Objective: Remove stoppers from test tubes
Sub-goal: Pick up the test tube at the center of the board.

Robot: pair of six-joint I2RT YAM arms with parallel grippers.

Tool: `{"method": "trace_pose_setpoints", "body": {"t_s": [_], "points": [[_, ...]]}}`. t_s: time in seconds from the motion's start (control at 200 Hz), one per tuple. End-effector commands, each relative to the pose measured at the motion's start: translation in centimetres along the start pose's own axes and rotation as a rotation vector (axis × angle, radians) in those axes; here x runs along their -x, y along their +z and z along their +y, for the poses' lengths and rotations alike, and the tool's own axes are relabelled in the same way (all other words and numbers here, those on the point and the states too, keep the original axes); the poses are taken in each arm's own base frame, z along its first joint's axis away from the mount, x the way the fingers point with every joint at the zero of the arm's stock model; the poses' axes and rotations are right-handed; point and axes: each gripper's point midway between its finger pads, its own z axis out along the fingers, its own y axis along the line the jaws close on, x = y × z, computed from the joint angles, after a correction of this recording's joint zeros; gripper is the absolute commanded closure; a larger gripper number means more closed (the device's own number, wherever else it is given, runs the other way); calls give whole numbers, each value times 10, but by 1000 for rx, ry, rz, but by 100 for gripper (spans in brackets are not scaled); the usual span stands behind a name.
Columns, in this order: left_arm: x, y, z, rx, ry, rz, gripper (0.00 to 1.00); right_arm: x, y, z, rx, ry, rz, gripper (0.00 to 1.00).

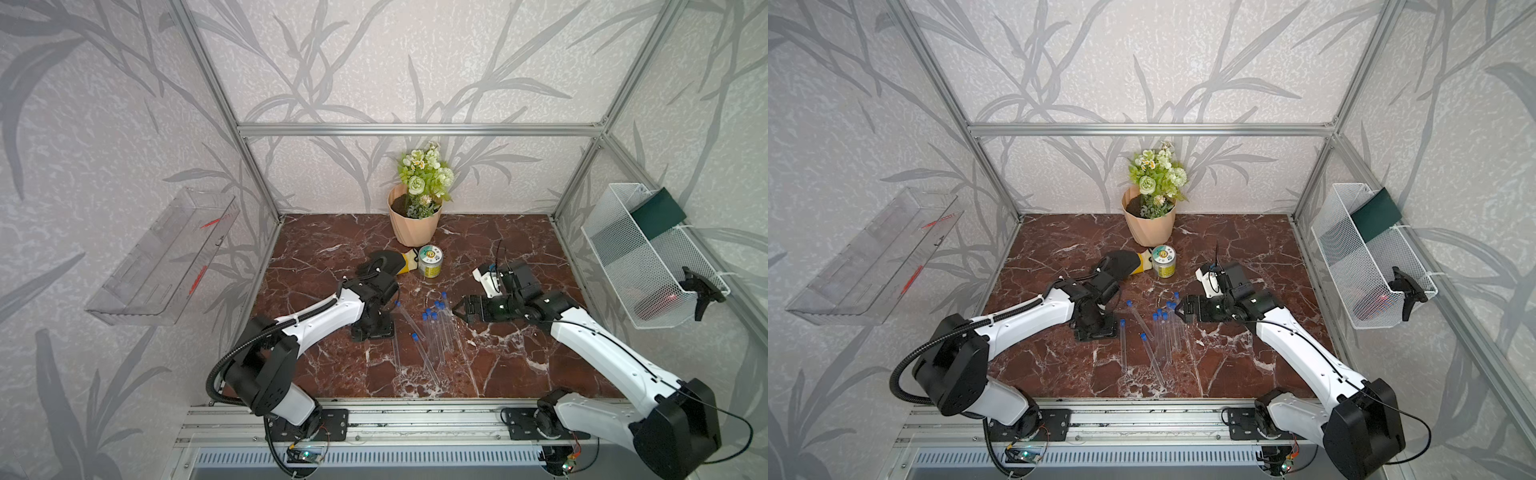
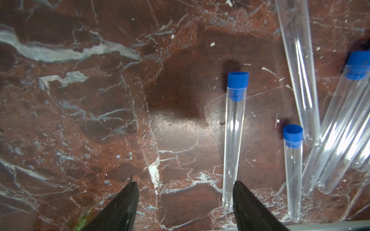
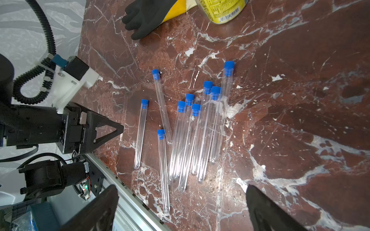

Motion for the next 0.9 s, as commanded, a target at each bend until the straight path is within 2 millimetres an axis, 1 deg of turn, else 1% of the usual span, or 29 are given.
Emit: {"method": "trace_pose_setpoints", "body": {"t_s": [0.0,0.15,0.255,0.345,0.46,0.75,0.895], "points": [[7,-4,-8,21,5,-36,26,4,-5,2,-8,-20,-15,1],[7,0,-21,21,29,-37,26,3,-7,0,-5,-8,-27,1],[8,5,-26,40,35,-35,26,1,-9,-1,-6,-7,-31,1],[12,9,-27,63,28,-45,30,-1,-11,-3,-6,-5,-29,1],[16,14,-31,71,26,-52,32,-2,-14,-4,-6,2,-33,1],[16,27,-55,68,62,-28,40,-3,-19,-6,-8,7,-40,1],[14,32,-54,94,73,-13,45,-4,-23,-8,-12,12,-50,1]]}}
